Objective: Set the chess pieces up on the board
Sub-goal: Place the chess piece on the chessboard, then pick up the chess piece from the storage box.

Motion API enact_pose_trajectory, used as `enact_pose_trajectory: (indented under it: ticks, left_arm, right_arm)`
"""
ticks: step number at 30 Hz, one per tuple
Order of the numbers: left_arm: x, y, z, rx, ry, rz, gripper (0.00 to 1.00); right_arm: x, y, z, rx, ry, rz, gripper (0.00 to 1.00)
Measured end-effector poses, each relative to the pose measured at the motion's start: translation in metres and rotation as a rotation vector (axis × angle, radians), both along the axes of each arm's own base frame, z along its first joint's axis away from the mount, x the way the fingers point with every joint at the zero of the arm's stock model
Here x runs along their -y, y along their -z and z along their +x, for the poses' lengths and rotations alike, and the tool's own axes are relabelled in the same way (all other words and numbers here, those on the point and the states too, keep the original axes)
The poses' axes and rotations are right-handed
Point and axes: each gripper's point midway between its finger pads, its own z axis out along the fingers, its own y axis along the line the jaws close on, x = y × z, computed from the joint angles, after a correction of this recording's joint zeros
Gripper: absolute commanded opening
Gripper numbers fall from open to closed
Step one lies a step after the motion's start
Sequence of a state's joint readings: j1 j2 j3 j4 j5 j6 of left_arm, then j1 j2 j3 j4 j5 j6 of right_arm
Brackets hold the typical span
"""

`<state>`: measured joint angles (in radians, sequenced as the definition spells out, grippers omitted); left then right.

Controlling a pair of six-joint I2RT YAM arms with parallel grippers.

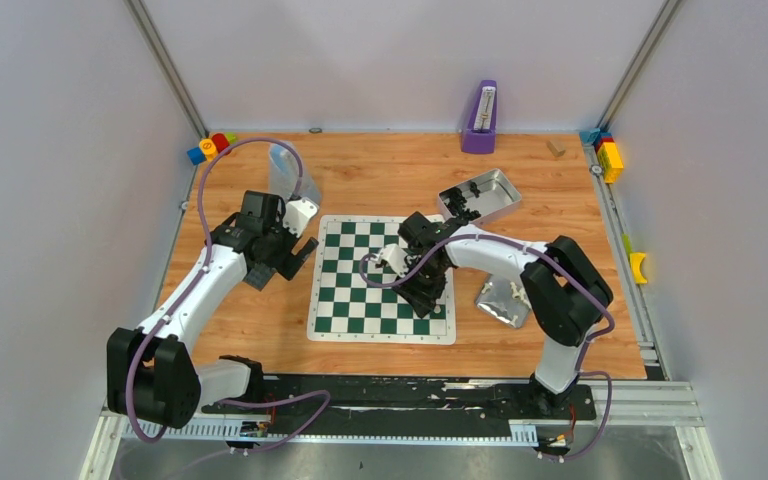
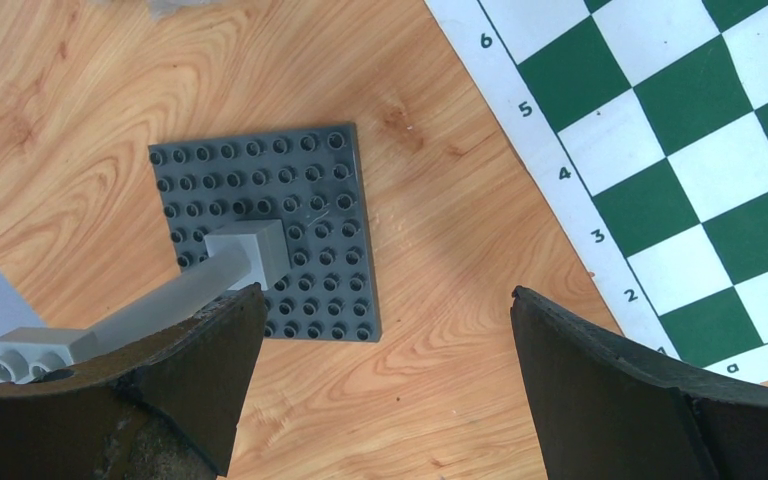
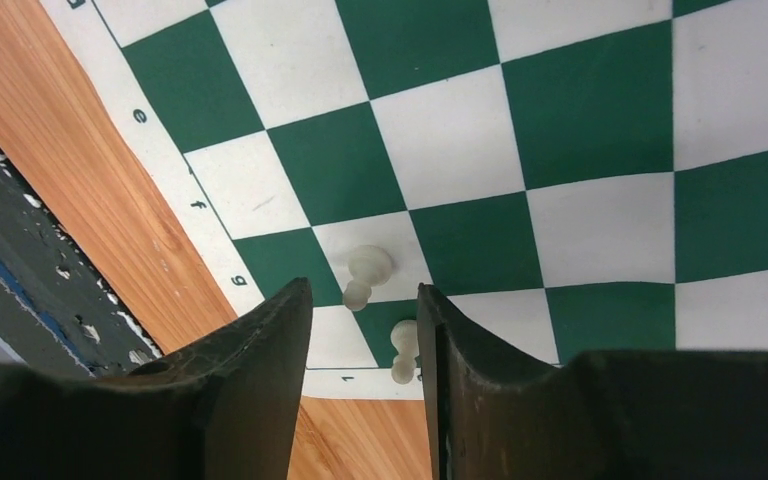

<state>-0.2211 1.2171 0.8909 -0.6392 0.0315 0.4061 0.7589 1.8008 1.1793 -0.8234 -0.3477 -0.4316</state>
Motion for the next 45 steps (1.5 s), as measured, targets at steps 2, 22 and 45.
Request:
enact_pose_trajectory:
  ticks: [2,22,45]
  left_arm:
    - [0.0,0.0,0.0,0.0,0.002,-0.002,1.0]
    - [0.005,0.0,-0.001,-0.006,0.016,-0.022,1.0]
    - [0.007,0.005,-0.005,-0.034,0.026,-0.032,1.0]
  right_arm:
    - [0.001,0.0,0.001,0.005,0.007,-0.005,0.52]
    - [0.142,-0.073,0.044,0.225,0.448,0.084,0.48]
    - [0.234,-0.003,0.025,0.091,0.513,-0.136,0.36]
